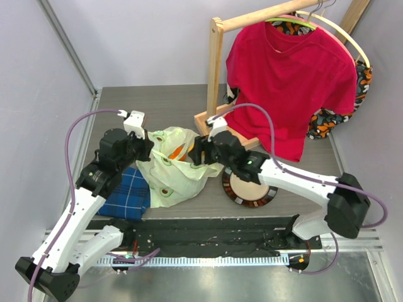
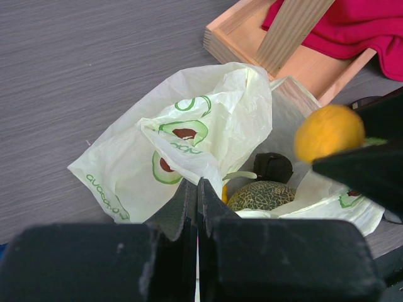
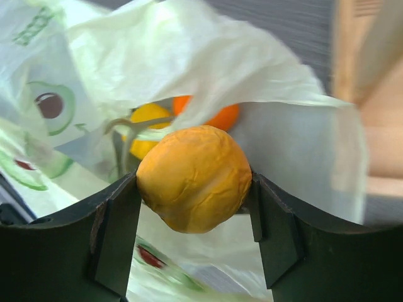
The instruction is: Place the fruits into the plastic bag
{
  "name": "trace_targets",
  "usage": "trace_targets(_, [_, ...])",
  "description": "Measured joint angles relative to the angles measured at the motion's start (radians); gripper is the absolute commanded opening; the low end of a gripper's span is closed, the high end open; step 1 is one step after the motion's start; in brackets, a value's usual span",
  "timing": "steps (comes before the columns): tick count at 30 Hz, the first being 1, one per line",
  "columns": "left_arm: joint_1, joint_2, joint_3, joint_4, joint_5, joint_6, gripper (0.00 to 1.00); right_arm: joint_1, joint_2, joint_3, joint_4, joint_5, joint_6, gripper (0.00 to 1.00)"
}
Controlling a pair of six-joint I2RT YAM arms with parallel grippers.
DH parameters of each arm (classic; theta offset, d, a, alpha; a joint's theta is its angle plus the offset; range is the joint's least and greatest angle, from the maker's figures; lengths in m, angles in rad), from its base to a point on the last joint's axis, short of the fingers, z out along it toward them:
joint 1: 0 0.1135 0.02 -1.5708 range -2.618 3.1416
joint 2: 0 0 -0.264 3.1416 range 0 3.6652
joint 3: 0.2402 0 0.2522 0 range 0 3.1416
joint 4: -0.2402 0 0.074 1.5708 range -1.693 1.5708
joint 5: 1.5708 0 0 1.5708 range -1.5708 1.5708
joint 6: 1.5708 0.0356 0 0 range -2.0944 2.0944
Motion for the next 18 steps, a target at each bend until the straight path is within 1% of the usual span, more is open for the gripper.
trace_targets(5, [0.0,0.0,0.0,0.0,0.0,0.0,0.0,0.092,0.105,0.023,0.069,-0.061,0.0,0.23])
trace_targets(9, [0.0,0.0,0.0,0.0,0.0,0.0,0.0,0.139,0.162,0.023,0.114,-0.134,0.027,0.23])
trace_targets(13, [0.0,0.0,0.0,-0.001,0.0,0.0,0.0,0.147,0.207,0.045,0.155,-0.203,0.052,0.25])
trace_targets(18, [0.0,0.0,0.0,0.0,0.0,0.0,0.0,0.147,0.261,0.098,0.147,-0.228,0.059,0.29])
